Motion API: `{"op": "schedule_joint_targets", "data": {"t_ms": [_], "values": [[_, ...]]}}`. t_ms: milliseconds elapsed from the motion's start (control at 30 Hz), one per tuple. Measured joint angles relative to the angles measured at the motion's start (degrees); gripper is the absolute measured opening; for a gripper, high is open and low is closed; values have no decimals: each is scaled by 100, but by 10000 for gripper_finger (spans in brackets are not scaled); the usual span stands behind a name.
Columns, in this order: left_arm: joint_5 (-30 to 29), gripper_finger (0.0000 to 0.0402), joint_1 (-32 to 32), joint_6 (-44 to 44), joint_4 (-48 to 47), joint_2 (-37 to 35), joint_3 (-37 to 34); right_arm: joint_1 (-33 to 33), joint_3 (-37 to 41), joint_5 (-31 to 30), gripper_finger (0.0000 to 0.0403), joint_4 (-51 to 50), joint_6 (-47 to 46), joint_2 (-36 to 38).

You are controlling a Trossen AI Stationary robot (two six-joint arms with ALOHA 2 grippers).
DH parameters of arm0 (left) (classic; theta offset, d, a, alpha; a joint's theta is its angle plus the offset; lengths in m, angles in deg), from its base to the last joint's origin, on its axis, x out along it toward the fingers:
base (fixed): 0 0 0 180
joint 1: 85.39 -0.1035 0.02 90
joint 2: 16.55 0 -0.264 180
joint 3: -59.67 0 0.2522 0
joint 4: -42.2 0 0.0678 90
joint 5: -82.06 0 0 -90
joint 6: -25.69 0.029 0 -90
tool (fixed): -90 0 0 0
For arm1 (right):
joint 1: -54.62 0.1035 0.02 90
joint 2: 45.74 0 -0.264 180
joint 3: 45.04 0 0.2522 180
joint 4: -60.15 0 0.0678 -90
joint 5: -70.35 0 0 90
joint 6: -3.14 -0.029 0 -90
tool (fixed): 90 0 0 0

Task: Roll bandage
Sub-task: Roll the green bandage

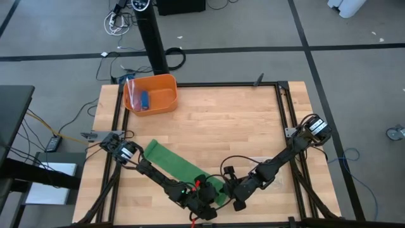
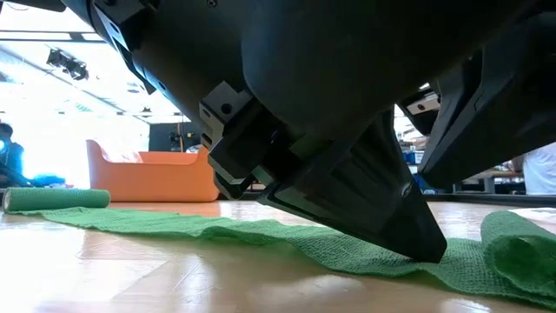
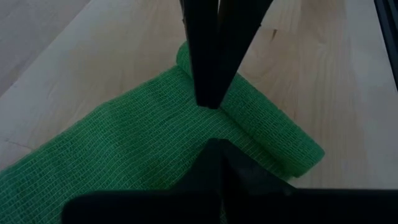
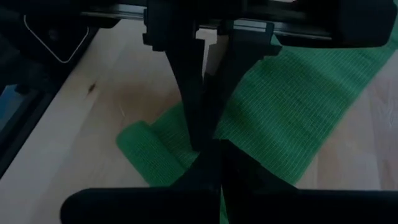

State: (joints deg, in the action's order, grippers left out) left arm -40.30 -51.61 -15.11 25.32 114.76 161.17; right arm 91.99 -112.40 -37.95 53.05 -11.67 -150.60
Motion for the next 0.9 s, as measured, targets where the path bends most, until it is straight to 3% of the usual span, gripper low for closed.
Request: {"op": "schedule_joint_targets", "data": {"t_ms": [600, 900], "values": [[1, 0, -2, -1, 2, 0, 0, 24, 203, 626, 1, -143, 3, 0], [0, 0, -3, 0, 2, 0, 0, 396, 203, 757, 1, -527, -314, 0]]}}
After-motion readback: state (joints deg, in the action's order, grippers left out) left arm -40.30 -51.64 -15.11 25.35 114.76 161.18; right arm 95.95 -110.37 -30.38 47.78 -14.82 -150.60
